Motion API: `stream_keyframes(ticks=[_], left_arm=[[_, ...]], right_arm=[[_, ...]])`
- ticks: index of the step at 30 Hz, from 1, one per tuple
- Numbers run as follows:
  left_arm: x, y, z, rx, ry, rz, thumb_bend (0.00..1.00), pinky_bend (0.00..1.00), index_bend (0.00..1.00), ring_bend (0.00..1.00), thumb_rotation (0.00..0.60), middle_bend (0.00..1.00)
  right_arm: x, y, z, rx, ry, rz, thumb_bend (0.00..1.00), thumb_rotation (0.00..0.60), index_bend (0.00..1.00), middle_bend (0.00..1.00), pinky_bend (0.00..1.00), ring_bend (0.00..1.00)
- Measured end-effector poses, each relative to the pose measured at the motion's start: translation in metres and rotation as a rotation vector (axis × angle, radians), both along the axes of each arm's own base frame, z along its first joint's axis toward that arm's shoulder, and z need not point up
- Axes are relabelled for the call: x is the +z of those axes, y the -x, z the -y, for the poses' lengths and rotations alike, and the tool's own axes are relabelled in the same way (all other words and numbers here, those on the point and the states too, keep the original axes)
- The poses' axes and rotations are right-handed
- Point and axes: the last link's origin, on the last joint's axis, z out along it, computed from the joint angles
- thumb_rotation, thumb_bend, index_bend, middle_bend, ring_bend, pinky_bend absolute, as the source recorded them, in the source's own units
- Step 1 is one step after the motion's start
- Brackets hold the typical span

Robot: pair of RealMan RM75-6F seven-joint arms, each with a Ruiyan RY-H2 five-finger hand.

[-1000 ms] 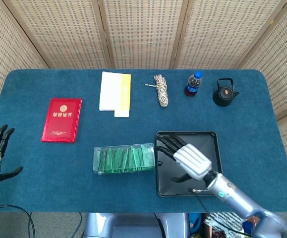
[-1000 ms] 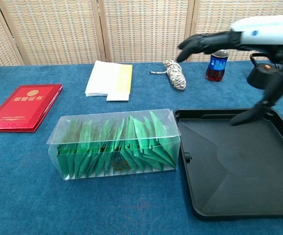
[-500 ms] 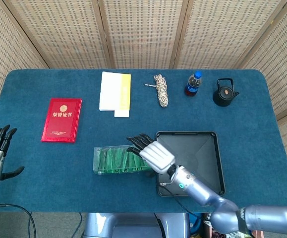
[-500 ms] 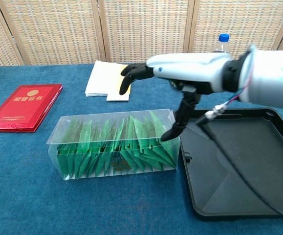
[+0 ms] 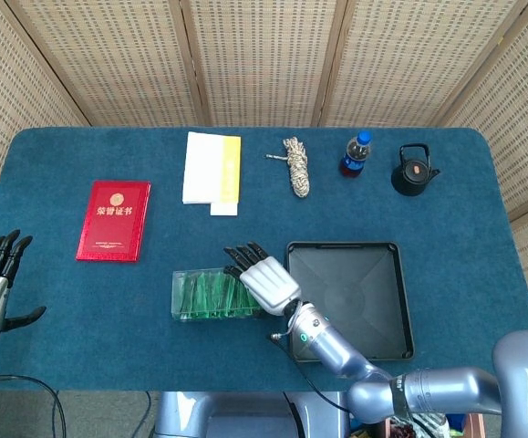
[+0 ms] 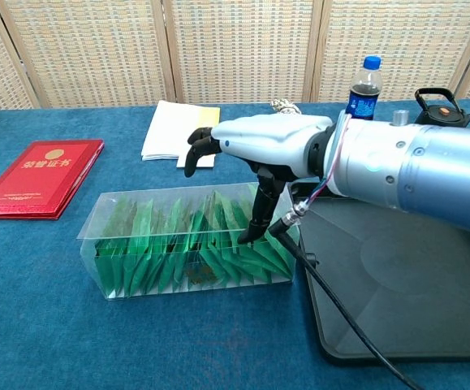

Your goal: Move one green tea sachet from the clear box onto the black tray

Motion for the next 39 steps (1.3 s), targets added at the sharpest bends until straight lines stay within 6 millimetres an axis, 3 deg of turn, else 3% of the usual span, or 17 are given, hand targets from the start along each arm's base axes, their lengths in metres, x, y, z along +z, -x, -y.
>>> stream_keyframes(ticks=[5, 19, 27, 39], left_arm=[[0.0, 0.0, 0.0, 0.001, 0.003, 0.003, 0.07, 0.0, 0.0, 0.0, 0.6, 0.0], [0.002, 0.0, 0.0, -0.001, 0.005, 0.011, 0.07, 0.0, 0.0, 0.0, 0.6, 0.0], [0.002, 0.0, 0.0, -0.001, 0.007, 0.017, 0.07, 0.0, 0.0, 0.0, 0.6, 0.0], [0.002, 0.001, -0.001, 0.004, 0.017, 0.021, 0.07, 0.0, 0.0, 0.0, 0.6, 0.0]], right_arm=[[-0.005, -0.001, -0.002, -0.004, 0.003, -0.007, 0.34, 0.6, 0.27, 0.0, 0.0, 0.0], [-0.007, -0.004, -0.004, -0.006, 0.015, 0.017, 0.66, 0.6, 0.34, 0.0, 0.0, 0.0], [0.0, -0.009, -0.001, 0.014, 0.045, 0.028, 0.68, 0.6, 0.34, 0.0, 0.0, 0.0], [0.013, -0.016, 0.021, -0.015, 0.102, -0.011, 0.71, 0.6, 0.37, 0.0, 0.0, 0.0]])
